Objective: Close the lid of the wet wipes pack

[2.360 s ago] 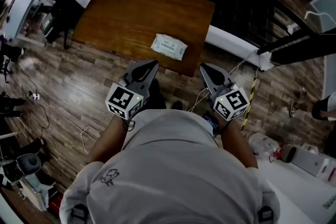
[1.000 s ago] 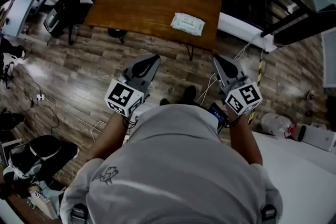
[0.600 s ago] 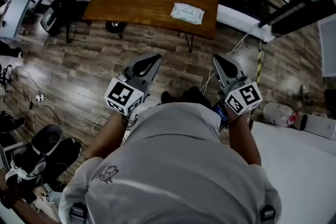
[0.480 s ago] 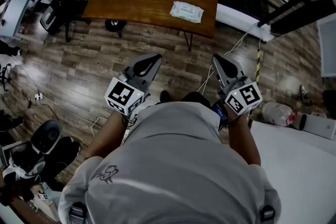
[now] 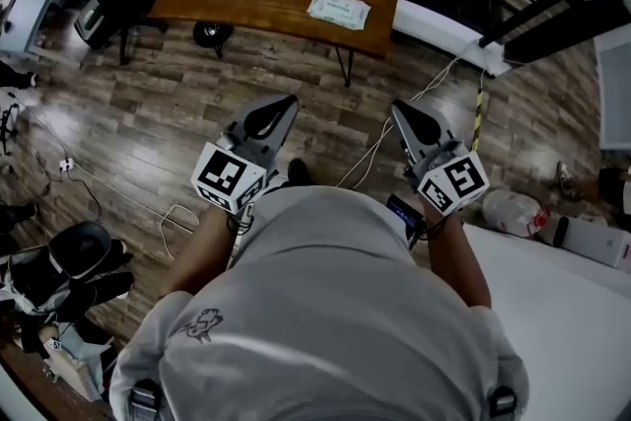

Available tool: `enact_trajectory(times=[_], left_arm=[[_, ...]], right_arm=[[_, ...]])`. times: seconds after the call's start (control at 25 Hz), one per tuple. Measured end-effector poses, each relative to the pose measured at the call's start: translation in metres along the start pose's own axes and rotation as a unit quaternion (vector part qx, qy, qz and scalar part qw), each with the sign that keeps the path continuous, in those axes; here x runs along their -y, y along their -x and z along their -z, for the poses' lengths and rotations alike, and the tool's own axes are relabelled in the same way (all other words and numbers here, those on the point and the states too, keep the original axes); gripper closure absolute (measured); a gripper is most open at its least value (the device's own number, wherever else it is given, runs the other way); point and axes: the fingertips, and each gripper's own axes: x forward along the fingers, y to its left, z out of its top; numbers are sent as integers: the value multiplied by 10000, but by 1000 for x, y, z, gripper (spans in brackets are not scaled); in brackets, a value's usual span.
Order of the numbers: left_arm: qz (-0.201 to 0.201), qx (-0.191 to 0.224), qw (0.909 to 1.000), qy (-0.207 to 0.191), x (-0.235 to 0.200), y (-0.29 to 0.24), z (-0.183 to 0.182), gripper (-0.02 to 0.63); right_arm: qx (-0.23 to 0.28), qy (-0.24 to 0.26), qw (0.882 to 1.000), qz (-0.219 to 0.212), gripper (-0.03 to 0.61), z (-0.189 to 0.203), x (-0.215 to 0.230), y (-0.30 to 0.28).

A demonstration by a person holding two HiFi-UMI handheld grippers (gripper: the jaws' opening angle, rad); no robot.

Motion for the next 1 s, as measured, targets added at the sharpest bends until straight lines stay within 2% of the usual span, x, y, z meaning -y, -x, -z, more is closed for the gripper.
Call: enact_trajectory(times=[0.24, 0.52, 1.0], left_arm=[[-6, 71, 10000, 61, 64, -23, 3, 604], [17, 61, 10000, 60, 130, -28, 11, 604], [-214, -104, 9997, 88, 169, -8, 29, 604]], right_arm=[[-14, -37, 9995, -301, 543, 15, -7, 49], [67, -49, 9991, -420, 545, 28, -14, 101], [-21, -79, 9980, -626, 545, 49, -27, 149]])
